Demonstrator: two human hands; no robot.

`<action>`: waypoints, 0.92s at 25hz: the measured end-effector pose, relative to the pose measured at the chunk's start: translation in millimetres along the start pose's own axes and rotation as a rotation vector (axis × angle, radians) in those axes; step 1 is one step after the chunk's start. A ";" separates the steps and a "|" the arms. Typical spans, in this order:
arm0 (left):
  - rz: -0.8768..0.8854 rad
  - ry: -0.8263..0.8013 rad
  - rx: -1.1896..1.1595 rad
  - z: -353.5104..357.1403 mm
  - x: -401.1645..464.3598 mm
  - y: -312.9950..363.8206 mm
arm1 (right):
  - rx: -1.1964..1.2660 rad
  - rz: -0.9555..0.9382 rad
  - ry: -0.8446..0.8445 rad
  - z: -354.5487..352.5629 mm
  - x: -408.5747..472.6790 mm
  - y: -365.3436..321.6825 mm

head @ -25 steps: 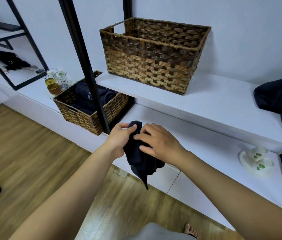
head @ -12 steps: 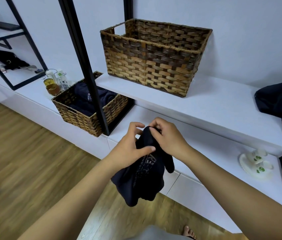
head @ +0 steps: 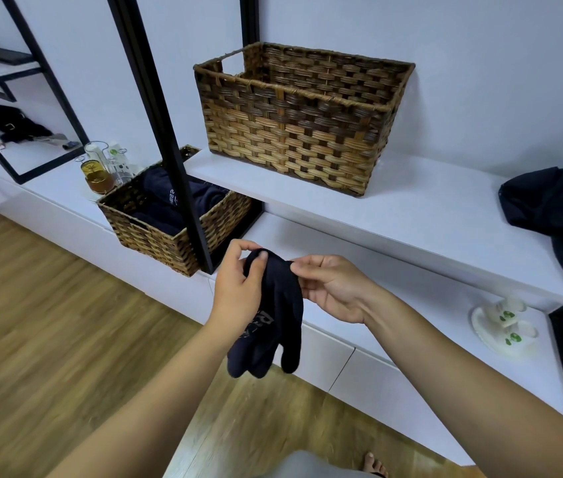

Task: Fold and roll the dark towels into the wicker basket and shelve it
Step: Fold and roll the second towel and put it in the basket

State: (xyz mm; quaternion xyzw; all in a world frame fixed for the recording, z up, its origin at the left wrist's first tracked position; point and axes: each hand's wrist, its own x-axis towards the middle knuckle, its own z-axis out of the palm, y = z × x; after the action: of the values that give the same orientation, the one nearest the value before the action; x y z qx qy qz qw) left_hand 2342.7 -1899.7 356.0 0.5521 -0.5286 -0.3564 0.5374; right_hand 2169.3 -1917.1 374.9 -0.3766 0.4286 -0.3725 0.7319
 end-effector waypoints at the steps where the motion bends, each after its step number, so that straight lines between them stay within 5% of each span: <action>1: -0.013 -0.018 -0.013 -2.4 0.7 1.1 | -0.004 0.010 0.013 -0.4 -1.0 0.0; 11: 0.099 -0.416 0.283 -29.8 13.4 12.8 | -0.311 -0.133 0.192 7.3 -6.9 -4.1; 23: 0.046 -0.255 0.166 -5.3 -2.4 23.3 | -0.712 -0.320 0.245 5.6 -11.2 -5.9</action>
State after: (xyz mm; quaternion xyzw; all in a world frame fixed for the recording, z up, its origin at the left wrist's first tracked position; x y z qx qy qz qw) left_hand 2342.7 -1893.1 379.1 0.5325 -0.6328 -0.3663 0.4264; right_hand 2169.1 -1908.7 385.9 -0.6213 0.5506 -0.3522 0.4322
